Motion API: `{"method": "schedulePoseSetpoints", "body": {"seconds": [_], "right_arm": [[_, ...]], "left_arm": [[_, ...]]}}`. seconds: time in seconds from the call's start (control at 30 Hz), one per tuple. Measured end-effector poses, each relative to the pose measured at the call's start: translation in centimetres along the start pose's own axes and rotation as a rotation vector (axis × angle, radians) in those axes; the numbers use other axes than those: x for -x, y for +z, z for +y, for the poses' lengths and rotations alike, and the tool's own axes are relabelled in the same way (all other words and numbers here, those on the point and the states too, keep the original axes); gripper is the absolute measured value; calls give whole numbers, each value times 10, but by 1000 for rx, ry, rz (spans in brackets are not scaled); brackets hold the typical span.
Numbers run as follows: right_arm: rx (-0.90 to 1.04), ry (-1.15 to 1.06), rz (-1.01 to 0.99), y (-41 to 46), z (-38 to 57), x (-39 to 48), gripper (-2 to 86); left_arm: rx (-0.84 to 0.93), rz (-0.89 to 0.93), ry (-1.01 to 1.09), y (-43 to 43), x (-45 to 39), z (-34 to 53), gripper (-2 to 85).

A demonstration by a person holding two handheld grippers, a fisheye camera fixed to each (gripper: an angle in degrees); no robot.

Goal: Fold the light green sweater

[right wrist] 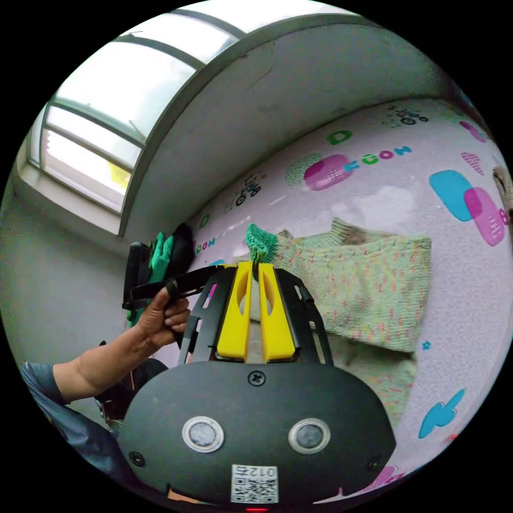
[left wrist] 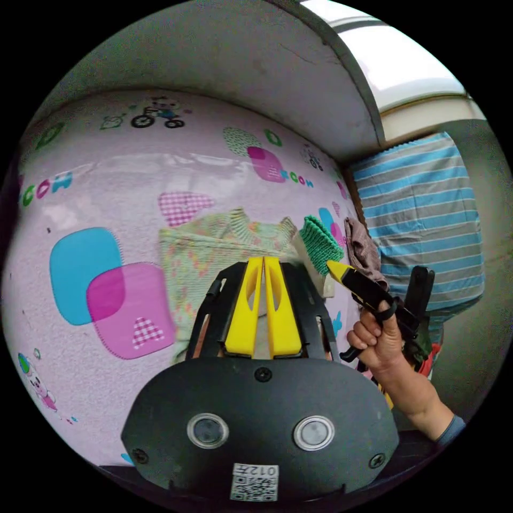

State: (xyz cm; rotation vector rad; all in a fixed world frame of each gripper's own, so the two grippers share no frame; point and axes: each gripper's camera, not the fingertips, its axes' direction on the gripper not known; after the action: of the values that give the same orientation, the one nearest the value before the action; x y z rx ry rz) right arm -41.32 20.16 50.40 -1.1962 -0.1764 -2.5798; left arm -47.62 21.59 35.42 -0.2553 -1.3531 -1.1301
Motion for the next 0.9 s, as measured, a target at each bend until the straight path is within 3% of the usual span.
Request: {"method": "schedulePoseSetpoints", "body": {"seconds": [0.3,0.5,0.63,0.73,0.9], "right_arm": [[120,-87,73,54,-13,37,1],[269,-101,118,88,-7,43,50],[248,-141,84,55,-20,48,52],[196,-170,211,14,-32,39,50],[139,60,357,-46,-44,-16,52]], "left_arm": [[-7,-1,-125,-22,58,7,8],[37,-24,-141,-18,69,5,8],[57,-41,-136,-14,66,1,10],[74,-40,-121,-9,61,-1,12],[145,-118,-41,5,40,-6,25]]}}
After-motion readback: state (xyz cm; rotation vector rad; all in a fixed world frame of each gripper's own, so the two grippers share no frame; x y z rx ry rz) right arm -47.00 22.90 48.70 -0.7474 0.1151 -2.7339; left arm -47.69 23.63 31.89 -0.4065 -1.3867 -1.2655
